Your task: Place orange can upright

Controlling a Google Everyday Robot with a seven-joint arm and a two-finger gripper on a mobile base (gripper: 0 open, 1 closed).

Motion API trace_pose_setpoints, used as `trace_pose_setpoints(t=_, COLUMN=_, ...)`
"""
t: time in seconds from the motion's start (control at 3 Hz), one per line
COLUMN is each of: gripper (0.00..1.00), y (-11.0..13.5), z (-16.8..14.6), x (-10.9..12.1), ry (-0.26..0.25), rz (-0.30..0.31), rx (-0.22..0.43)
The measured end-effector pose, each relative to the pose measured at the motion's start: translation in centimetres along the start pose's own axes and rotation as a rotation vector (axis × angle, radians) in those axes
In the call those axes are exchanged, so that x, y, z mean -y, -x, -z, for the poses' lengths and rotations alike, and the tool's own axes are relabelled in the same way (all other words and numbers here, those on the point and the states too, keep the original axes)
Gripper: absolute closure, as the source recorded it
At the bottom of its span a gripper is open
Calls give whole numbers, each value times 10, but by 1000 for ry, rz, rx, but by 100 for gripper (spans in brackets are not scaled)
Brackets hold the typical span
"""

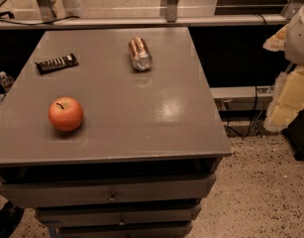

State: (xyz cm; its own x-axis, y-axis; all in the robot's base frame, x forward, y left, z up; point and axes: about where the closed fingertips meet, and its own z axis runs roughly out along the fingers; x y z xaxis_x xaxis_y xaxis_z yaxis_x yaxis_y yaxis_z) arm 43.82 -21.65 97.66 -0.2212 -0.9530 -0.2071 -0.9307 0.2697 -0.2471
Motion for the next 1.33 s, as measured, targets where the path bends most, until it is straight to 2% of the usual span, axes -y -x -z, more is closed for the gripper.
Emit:
trace_pose_setpoints(t=0.33, gripper=0, y=0, z=0, x=0, ry=0, rz=0, rx=0)
trace_pose_setpoints(t=0.67, gripper=0, y=2, z=3, x=5, ry=-21, rz=5, rx=13)
trace_pose_setpoints(t=1.0, gripper=0, y=12, z=-4, x=33, ry=-47, rz=10, rx=45)
trace_pose_setpoints(t=1.33, gripper=0, y=29, z=-15, x=73, ry=-72, rz=-23, rx=93)
